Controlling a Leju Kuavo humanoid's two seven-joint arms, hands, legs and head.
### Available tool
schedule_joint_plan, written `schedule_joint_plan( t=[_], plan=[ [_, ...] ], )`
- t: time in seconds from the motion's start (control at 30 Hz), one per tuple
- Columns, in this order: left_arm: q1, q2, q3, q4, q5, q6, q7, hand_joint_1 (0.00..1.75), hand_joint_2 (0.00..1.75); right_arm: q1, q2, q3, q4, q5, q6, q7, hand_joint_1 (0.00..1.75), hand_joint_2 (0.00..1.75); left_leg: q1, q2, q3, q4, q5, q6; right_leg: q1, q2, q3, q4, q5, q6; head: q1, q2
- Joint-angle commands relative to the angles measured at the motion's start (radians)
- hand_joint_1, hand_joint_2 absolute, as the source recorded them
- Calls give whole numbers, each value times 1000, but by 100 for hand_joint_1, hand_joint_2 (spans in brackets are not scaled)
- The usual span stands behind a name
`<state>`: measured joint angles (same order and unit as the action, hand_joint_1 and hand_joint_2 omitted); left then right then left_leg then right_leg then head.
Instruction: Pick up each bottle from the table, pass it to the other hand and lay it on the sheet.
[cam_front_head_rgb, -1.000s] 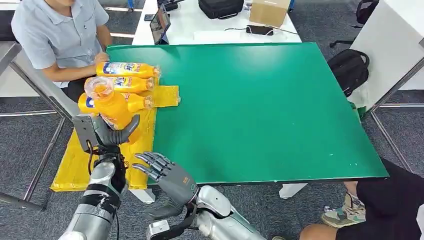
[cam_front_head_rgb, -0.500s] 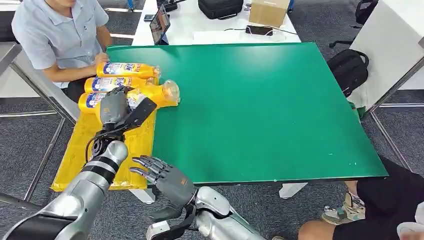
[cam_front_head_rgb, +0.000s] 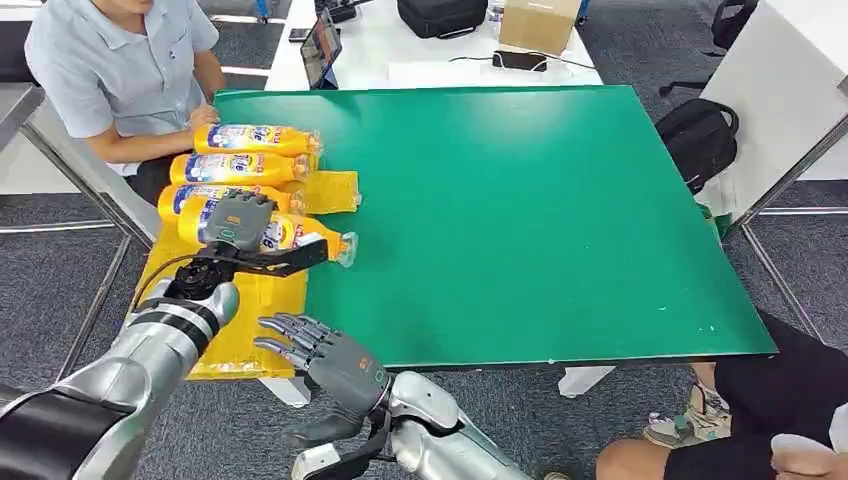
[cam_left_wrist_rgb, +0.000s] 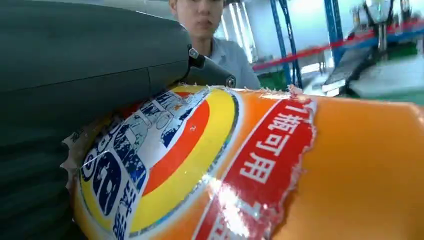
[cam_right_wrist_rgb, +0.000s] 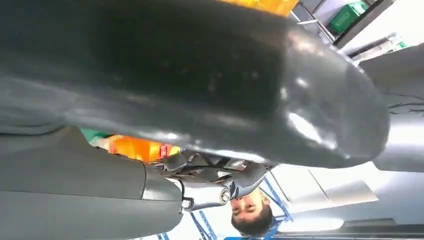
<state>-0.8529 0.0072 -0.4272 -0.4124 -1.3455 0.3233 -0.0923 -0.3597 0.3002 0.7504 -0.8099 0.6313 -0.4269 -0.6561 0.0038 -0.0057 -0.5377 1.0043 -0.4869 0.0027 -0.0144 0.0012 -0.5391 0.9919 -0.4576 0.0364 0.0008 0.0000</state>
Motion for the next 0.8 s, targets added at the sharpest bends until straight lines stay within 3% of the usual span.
schedule_joint_plan(
  t=[0.03, 0.63, 0.73, 0.8],
  plan=[
    [-115, 24, -32, 115, 25, -191, -31, 175, 175, -4, -20, -21, -26, -16, 21, -33, 0, 0, 2, 0, -3, 2, 0, -1, 2, -1, -2, 1, 1, -1, 0, 0],
    [-46, -25, 76, 138, 151, -267, -33, 175, 175, -21, -20, -2, -13, -47, 28, -42, 0, 0, 1, -1, -1, 1, 1, 0, 1, -1, 0, 0, 1, -1, 0, 0],
    [-37, -27, 77, 141, 152, -264, -29, 171, 175, -19, -20, -2, -11, -48, 29, -42, 0, 0, 1, 0, -1, 0, 0, 0, 1, 0, 0, -1, 1, -1, 0, 0],
    [-31, -29, 83, 149, 159, -285, -28, 152, 175, -20, -19, -4, 1, -53, 28, -42, 0, 0, 1, 0, -1, 1, 0, 0, 1, -1, 0, 0, 1, -1, 0, 0]
  ],
)
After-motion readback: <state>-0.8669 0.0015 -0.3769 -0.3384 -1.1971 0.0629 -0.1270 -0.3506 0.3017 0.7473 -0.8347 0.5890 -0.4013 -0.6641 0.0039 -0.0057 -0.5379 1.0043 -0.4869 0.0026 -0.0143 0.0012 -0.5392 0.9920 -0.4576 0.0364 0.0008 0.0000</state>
